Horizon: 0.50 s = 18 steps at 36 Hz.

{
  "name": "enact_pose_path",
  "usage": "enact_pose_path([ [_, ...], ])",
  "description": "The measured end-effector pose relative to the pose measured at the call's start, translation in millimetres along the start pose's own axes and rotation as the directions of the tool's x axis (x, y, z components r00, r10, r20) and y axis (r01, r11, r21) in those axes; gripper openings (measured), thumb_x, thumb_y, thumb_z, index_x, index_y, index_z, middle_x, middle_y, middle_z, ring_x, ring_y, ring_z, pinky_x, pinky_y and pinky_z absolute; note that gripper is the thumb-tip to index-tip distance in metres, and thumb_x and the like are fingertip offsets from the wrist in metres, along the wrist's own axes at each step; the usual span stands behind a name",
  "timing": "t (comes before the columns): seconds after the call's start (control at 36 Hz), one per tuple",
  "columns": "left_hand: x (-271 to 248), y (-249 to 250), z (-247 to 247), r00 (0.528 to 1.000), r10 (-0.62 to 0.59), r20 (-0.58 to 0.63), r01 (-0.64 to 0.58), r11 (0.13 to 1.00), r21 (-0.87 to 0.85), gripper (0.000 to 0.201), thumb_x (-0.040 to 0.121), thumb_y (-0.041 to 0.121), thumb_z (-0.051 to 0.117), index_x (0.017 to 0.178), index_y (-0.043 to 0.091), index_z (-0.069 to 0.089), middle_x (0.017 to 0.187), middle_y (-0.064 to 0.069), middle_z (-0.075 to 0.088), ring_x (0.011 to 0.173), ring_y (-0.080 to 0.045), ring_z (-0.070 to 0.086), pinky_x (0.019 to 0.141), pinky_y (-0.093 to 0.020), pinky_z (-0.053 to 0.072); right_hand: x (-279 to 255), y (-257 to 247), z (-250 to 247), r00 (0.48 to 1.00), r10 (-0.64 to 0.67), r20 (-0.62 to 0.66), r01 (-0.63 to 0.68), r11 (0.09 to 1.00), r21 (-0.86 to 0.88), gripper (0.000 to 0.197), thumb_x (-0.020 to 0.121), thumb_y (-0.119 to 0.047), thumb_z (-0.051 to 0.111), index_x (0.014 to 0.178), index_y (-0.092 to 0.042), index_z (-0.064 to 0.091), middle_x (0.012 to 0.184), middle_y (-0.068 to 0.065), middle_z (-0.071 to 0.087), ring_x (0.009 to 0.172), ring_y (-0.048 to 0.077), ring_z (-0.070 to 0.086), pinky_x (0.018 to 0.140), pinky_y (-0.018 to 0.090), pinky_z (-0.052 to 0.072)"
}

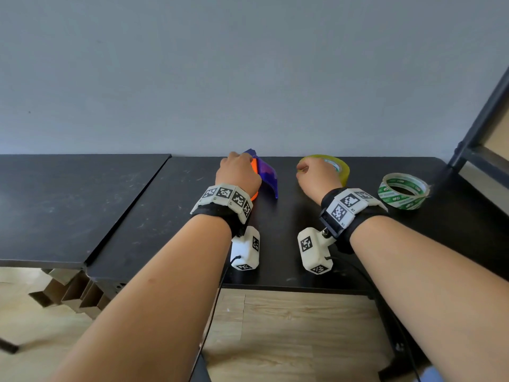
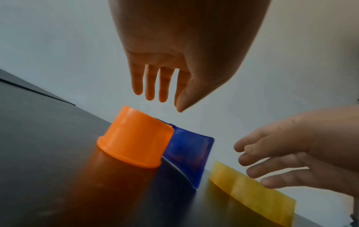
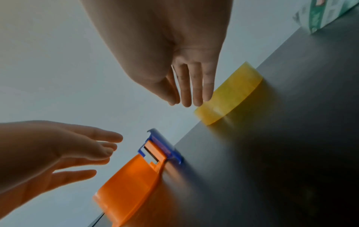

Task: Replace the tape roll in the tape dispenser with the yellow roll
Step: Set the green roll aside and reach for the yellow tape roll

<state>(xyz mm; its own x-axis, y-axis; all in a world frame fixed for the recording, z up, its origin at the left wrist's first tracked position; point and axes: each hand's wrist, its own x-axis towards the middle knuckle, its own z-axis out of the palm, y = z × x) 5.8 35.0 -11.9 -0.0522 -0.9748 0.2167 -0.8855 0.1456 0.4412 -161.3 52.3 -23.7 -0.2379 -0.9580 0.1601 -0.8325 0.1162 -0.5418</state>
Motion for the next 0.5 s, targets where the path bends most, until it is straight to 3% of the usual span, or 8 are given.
enact_pose_path([
  [0.03,0,5,1,1.0,0.021,-0.004,-0.021,1.0,-0.01,0.046,0.085,0.007,0.045,0.129,0.015,0.057,0.133,-0.012,0.049,0.126,-0.033,0.043,0.1,-0.039,0.041,-2,3,-6,0.999,0.005,-0.043,-0.006,1.0,-0.027,0.02,0.09,-0.012,0.05,0.099,-0.016,0.068,0.103,0.012,0.069,0.099,0.035,0.062,0.08,0.023,0.05],
  [0.06,1,11,3,0.999,0.042,-0.006,-0.042,0.999,-0.018,0.048,0.085,0.005,0.044,0.13,0.015,0.057,0.134,-0.012,0.049,0.126,-0.032,0.043,0.101,-0.038,0.041,-2,6,-10,0.996,0.01,-0.087,-0.014,0.999,-0.044,0.023,0.087,-0.012,0.049,0.097,-0.011,0.07,0.105,0.014,0.072,0.099,0.037,0.064,0.083,0.028,0.053],
  [0.11,2,23,7,0.996,0.087,-0.006,-0.087,0.996,-0.017,0.048,0.086,0.005,0.045,0.132,0.017,0.056,0.136,-0.009,0.05,0.128,-0.029,0.043,0.103,-0.037,0.04,-3,14,-18,0.994,0.028,-0.102,-0.029,1.0,-0.004,0.031,0.086,-0.009,0.048,0.108,-0.002,0.069,0.117,0.023,0.067,0.112,0.039,0.062,0.092,0.043,0.053],
  [0.31,5,61,32,0.97,0.238,0.041,-0.241,0.966,0.096,0.044,0.087,0.008,0.048,0.129,0.016,0.059,0.131,-0.009,0.057,0.123,-0.03,0.049,0.102,-0.038,0.039,4,49,-31,0.997,0.065,0.047,-0.063,0.996,-0.059,0.048,0.089,-0.01,0.051,0.136,-0.015,0.053,0.142,0.01,0.054,0.129,0.031,0.052,0.104,0.038,0.042],
  [0.42,5,72,42,0.968,0.242,0.069,-0.249,0.961,0.123,0.041,0.086,0.006,0.046,0.124,0.009,0.061,0.127,-0.013,0.059,0.121,-0.032,0.05,0.105,-0.038,0.038,6,58,-28,0.984,0.053,0.168,-0.036,0.994,-0.104,0.058,0.09,-0.014,0.054,0.146,-0.02,0.042,0.15,0.009,0.046,0.137,0.031,0.044,0.112,0.04,0.037],
  [0.5,6,75,46,0.969,0.228,0.095,-0.237,0.966,0.099,0.041,0.087,0.004,0.046,0.125,0.006,0.06,0.128,-0.015,0.057,0.123,-0.032,0.05,0.105,-0.038,0.039,9,61,-27,0.982,0.044,0.185,-0.026,0.995,-0.097,0.059,0.09,-0.016,0.056,0.147,-0.022,0.042,0.151,0.008,0.045,0.139,0.031,0.041,0.114,0.04,0.035],
])
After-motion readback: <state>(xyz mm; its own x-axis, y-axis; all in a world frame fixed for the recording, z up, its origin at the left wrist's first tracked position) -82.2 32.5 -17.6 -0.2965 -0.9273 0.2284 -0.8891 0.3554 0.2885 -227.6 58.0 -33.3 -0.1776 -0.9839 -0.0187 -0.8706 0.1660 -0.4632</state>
